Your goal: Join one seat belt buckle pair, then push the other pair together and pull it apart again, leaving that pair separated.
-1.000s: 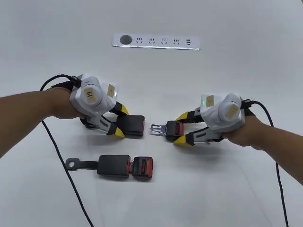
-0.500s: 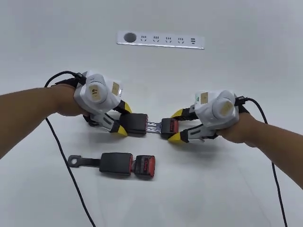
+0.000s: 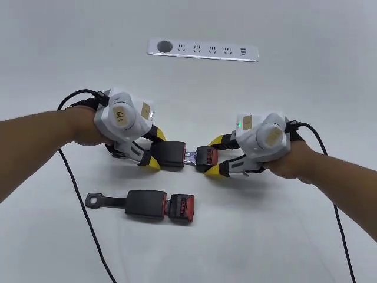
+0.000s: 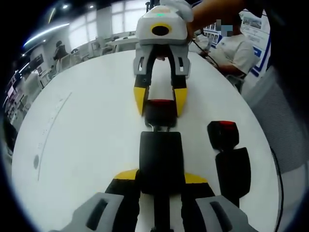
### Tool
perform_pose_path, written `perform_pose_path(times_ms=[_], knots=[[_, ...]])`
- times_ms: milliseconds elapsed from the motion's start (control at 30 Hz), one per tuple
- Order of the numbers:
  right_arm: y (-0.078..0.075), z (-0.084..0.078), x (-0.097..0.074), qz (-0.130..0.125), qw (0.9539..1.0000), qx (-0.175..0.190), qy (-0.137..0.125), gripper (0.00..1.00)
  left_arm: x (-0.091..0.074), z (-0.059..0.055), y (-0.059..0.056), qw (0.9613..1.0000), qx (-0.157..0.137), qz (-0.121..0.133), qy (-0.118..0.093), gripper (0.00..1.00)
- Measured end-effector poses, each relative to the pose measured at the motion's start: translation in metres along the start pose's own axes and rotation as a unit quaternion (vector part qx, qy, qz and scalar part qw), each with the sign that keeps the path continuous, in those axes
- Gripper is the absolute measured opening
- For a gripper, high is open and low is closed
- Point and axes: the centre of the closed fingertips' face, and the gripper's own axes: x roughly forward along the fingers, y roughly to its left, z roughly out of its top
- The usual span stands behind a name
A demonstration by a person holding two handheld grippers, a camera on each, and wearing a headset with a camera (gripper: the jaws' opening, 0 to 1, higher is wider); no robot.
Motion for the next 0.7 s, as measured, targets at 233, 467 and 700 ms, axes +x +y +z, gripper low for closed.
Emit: perform_pose_path(times_ms=[233, 467, 700], knots=[[0.000, 0.002, 0.003, 0.003, 1.0000, 0.002, 0.000, 0.33, 0.000, -0.001, 0.000, 0.9999, 0.007, 0.000, 0.011, 0.33], [0.002, 0.006, 0.008, 0.006, 0.9999, 0.006, -0.005, 0.32, 0.001, -0.001, -0.001, 0.9999, 0.006, -0.002, 0.011, 0.32], [0.003, 0.013, 0.016, 0.003, 0.9999, 0.005, -0.009, 0.32, 0.003, -0.001, -0.001, 0.9998, 0.005, -0.003, 0.020, 0.32]])
